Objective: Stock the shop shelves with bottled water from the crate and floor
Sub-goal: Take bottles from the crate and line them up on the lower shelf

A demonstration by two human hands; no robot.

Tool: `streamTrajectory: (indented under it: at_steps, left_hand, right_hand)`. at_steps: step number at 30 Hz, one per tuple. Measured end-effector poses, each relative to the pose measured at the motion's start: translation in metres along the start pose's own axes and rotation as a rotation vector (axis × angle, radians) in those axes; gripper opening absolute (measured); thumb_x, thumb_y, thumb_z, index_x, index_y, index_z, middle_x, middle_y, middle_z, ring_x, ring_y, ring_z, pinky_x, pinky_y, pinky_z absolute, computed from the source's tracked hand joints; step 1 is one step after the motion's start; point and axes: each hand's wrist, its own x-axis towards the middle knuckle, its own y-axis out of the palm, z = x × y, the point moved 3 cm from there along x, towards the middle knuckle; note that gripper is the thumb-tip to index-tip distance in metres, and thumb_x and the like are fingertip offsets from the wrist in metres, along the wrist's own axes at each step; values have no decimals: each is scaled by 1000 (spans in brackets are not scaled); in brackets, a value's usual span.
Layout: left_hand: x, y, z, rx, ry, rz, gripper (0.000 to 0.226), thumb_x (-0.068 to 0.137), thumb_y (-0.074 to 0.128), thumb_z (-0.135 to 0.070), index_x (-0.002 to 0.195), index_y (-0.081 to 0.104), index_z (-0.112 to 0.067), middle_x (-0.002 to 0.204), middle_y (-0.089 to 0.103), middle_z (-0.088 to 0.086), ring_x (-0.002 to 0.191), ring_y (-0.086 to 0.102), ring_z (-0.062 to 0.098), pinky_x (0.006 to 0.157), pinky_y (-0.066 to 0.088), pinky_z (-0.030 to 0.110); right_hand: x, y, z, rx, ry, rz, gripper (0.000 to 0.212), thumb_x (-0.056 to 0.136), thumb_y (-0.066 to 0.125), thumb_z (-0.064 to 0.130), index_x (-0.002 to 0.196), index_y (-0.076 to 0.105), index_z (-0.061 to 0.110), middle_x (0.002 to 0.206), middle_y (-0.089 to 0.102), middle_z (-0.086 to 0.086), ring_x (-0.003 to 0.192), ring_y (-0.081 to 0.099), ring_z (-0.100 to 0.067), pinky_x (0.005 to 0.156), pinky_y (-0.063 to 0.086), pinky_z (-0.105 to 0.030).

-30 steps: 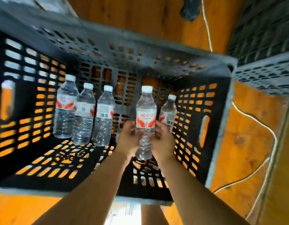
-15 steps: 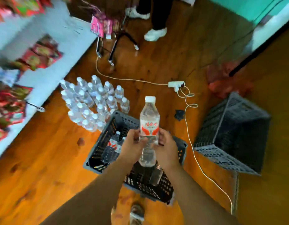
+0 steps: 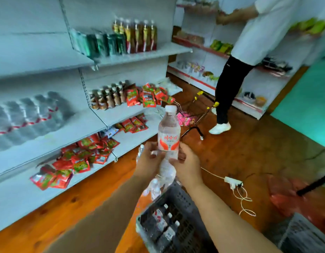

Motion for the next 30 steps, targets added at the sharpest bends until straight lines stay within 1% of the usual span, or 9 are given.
streamTrajectory:
  at_steps: [3,5,8,11,13,16,20,24,30]
  left_hand:
    - [8,-57,-18,-12,56,-92,13,88,60,-14,91,50,-22,100,62,2,92,61,28,75,51,41]
    - [15,-97,-26,-19,88,-135,15,85,64,-20,91,51,-23,105,64,7,90,61,26,78,52,41]
    - [34,-158,-29,-12,129,-220,32,66,66,-38,90,52,-23,104,65,10,91,62,26,86,51,47]
    - [58,-213,-35,22,143,-268,38,65,61,-41,96,54,-22,102,67,4,91,65,25,84,53,49]
    - [76,-247,-35,42,141,-294,37,72,62,-35,102,53,-16,103,67,3,88,65,23,81,54,43]
    - [103,-294,-27,53,141,-361,19,86,62,-10,103,52,-13,102,64,1,85,62,17,77,50,32]
    - [141,-341,-6,63,77,-414,27,87,60,-3,110,52,-15,108,62,-2,94,61,21,79,48,30]
    - [187,-373,25,71,-7,-460,48,86,61,-3,129,49,-19,125,58,0,106,59,21,94,49,41]
    - [270,-397,68,34,-137,-568,48,85,62,-3,129,49,-19,129,57,-1,111,58,20,97,49,45]
  right_hand:
    - [15,45,38,31,-89,56,55,76,68,-6,125,52,13,119,63,-5,109,59,-17,89,48,-24]
    - [26,80,62,47,-146,108,56,75,67,-9,124,52,11,115,64,-5,104,59,-15,83,49,-18]
    - [47,136,92,33,-210,176,58,75,68,-8,125,50,13,115,62,-5,102,59,-15,88,52,-29]
    - [72,194,117,36,-258,230,59,74,69,-8,126,52,13,115,62,-7,99,59,-14,82,51,-24]
    - [89,231,130,11,-270,247,57,73,71,-6,124,54,13,113,63,-6,98,59,-15,80,51,-23]
    - [112,282,142,16,-275,299,56,72,73,-4,121,55,14,114,64,-6,99,61,-16,80,52,-25]
    - [144,343,146,-17,-230,373,56,74,72,-3,121,50,17,120,60,-2,106,59,-15,86,53,-26]
    - [181,393,138,-72,-171,456,56,77,70,0,120,44,25,124,58,-1,113,58,-18,92,51,-29]
    - [263,458,119,-151,-169,597,53,80,69,5,122,42,25,127,57,2,117,54,-16,94,49,-28]
